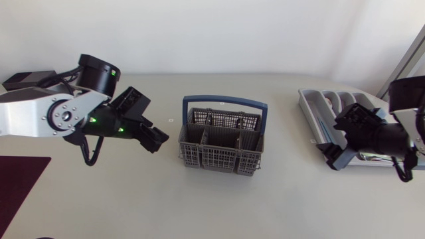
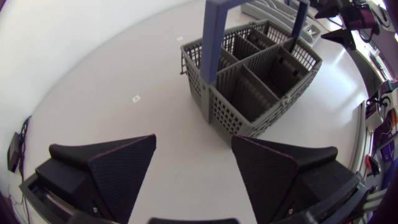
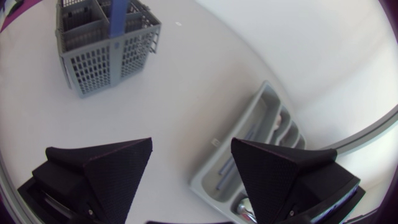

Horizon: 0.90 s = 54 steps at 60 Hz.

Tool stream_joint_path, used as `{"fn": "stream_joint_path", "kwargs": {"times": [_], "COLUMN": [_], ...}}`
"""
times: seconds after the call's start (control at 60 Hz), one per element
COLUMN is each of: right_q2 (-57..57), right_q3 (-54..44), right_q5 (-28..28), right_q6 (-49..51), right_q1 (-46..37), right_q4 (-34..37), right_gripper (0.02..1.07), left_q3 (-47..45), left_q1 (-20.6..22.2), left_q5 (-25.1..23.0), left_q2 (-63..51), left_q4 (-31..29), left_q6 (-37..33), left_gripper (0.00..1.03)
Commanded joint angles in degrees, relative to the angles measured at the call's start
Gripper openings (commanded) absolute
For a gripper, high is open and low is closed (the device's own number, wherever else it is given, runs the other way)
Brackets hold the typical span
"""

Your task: Sort the cutlery from the basket into the organizer compartments.

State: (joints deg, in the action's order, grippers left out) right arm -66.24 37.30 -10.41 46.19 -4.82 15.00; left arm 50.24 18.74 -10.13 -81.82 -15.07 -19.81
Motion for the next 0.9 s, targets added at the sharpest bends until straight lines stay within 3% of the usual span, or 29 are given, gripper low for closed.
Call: {"fn": "stream_joint_path", "kwargs": {"times": [0.0, 0.217, 0.45, 0.883], "right_q2": [-3.02, -14.53, -22.44, -30.18], "right_q3": [1.9, 8.58, 15.35, 22.38], "right_q5": [1.27, 2.77, 4.26, 7.69], "right_q6": [-8.58, -16.93, -21.59, -24.31], "right_q1": [5.43, 13.78, 19.67, 23.45], "right_q4": [0.9, 0.29, 0.29, 0.29], "right_gripper": [0.94, 0.94, 0.94, 0.94], "left_q3": [-0.93, 0.56, 0.39, -0.32], "left_q1": [-0.46, 0.95, 2.97, 2.35], "left_q5": [0.81, 2.22, 2.13, 2.13], "left_q2": [-4.31, -11.96, -12.75, -12.66], "left_q4": [1.36, 5.75, 6.9, 8.92], "left_q6": [-2.25, -3.65, -4.18, -4.71], "left_gripper": [0.84, 0.84, 0.85, 0.85]}}
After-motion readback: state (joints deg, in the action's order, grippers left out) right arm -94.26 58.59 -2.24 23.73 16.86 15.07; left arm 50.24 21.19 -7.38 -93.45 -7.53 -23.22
